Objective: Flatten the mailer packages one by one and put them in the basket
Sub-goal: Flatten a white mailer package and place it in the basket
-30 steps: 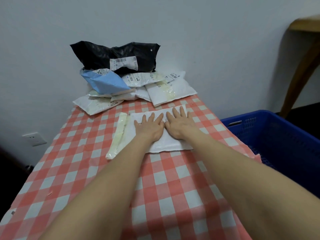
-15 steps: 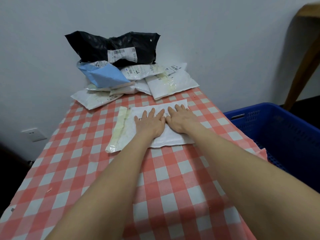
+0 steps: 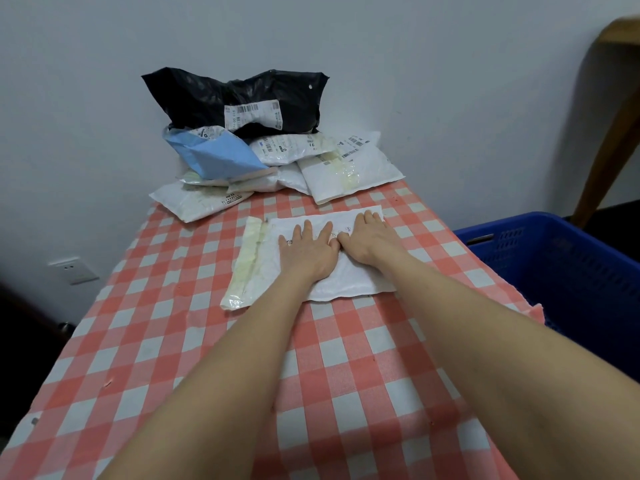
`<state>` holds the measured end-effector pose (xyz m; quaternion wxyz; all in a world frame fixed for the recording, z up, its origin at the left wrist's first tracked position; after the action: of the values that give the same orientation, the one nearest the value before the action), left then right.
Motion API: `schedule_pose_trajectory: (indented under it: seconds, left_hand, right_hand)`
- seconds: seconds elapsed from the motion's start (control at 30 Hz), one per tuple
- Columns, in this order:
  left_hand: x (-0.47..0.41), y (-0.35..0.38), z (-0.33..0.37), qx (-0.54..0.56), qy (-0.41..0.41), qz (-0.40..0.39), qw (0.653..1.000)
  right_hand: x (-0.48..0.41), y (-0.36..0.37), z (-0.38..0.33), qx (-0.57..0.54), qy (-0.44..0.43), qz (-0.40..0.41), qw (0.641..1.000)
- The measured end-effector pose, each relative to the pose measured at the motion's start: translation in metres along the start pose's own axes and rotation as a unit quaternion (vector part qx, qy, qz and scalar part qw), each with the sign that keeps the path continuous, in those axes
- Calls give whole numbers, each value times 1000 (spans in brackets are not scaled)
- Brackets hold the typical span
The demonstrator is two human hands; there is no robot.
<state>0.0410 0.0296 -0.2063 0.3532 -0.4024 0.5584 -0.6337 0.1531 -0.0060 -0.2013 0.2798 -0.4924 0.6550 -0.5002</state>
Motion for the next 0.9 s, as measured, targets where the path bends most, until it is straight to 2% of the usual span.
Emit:
schedule_pose_trajectory:
  seconds: [0.13,0.23,0.3,0.4,0.53,0.73,0.9]
  left_hand:
    - [0,-14,-8,19,22,-14,999]
    - [-6,-30,-32,7,4,27,1000]
    - [-7,-23,-45,3,-10,11,1000]
    - [-7,-6,-54,6,-26,-18,999]
    - [-9,-5,-55,16,-27,-7,999]
    - [10,-20,-55,63,16,28,998]
    - [34,-21,-33,27,44,44,998]
  right_hand:
    - [1,-6,-3,32,5,-15,999]
    - [0,-15,-20,79,-31,18,996]
    - [0,-10,-28,92,-54,6,994]
    - [-3,7,-20,92,-36,-29,995]
    - [-5,6,-18,86,-31,-17,996]
    - [12,-9,-12,0,-25,5,1000]
    - [40,-9,-29,72,-73,41,994]
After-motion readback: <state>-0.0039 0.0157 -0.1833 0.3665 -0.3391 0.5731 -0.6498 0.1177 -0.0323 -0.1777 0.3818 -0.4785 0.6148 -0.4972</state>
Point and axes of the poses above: each hand's wrist, its own x-axis away from the middle knuckle, its own y-axis out of the palm, z = x × y, the point moved 10 cm from there along -x, towards the middle knuckle, and after that the axes turned 2 degrees about -x, right-handed, at the moved point
